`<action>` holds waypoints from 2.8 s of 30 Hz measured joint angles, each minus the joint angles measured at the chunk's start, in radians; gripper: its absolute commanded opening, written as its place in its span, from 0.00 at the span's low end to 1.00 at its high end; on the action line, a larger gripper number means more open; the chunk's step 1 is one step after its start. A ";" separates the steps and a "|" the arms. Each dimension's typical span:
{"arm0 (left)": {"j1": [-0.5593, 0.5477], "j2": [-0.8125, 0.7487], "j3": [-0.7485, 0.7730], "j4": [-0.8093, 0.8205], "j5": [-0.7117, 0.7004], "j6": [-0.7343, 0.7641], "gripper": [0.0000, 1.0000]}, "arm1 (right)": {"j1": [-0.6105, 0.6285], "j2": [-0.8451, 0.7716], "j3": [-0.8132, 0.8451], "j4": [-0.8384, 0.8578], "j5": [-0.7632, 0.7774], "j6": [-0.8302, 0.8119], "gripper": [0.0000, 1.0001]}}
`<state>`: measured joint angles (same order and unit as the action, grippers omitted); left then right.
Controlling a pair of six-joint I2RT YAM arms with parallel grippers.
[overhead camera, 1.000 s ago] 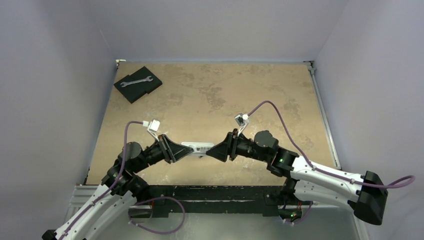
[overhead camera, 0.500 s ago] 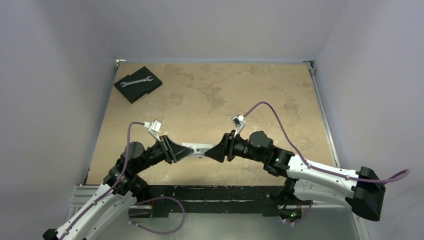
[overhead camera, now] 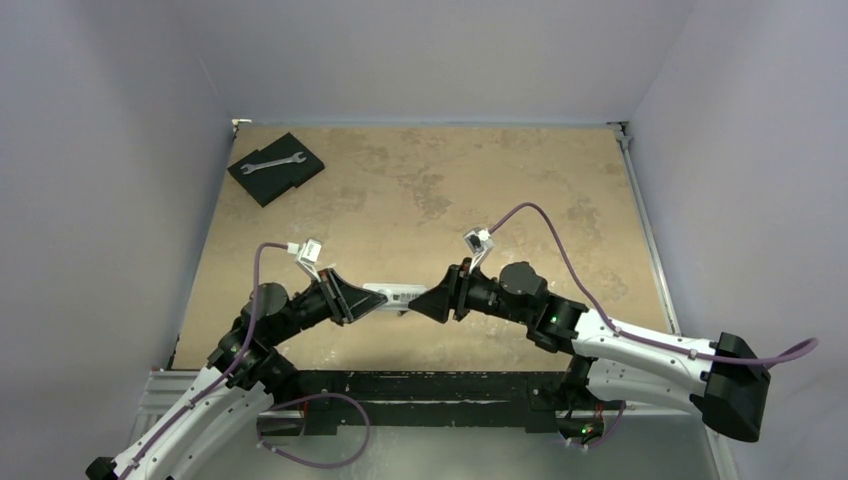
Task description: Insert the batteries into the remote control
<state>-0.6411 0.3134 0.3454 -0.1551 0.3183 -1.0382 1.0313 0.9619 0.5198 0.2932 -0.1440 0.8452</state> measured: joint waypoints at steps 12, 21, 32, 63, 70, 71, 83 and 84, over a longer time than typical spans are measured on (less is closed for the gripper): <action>0.005 0.003 0.000 0.014 -0.001 0.000 0.00 | -0.006 -0.010 -0.045 0.098 -0.010 0.003 0.58; 0.001 0.026 0.000 0.006 0.016 -0.003 0.00 | 0.003 -0.015 -0.075 0.169 -0.056 0.015 0.58; -0.007 0.039 0.000 -0.022 0.018 -0.009 0.00 | 0.023 -0.021 -0.075 0.243 -0.105 0.026 0.58; -0.007 0.042 0.000 -0.037 0.025 -0.026 0.00 | 0.024 -0.079 -0.075 0.005 0.023 0.011 0.58; -0.007 0.047 0.000 -0.015 0.041 -0.044 0.00 | 0.024 -0.079 -0.075 0.005 0.027 0.011 0.59; -0.007 0.047 0.000 -0.015 0.041 -0.044 0.00 | 0.024 -0.079 -0.075 0.004 0.029 0.011 0.58; -0.007 0.056 0.000 -0.010 0.045 -0.045 0.00 | 0.029 -0.079 -0.074 -0.003 0.056 0.011 0.58; -0.007 0.058 0.000 -0.008 0.046 -0.045 0.00 | 0.029 -0.078 -0.074 -0.003 0.056 0.010 0.58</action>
<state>-0.6483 0.3714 0.3454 -0.1635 0.3641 -1.0832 1.0599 0.8837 0.4461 0.2901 -0.0879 0.8555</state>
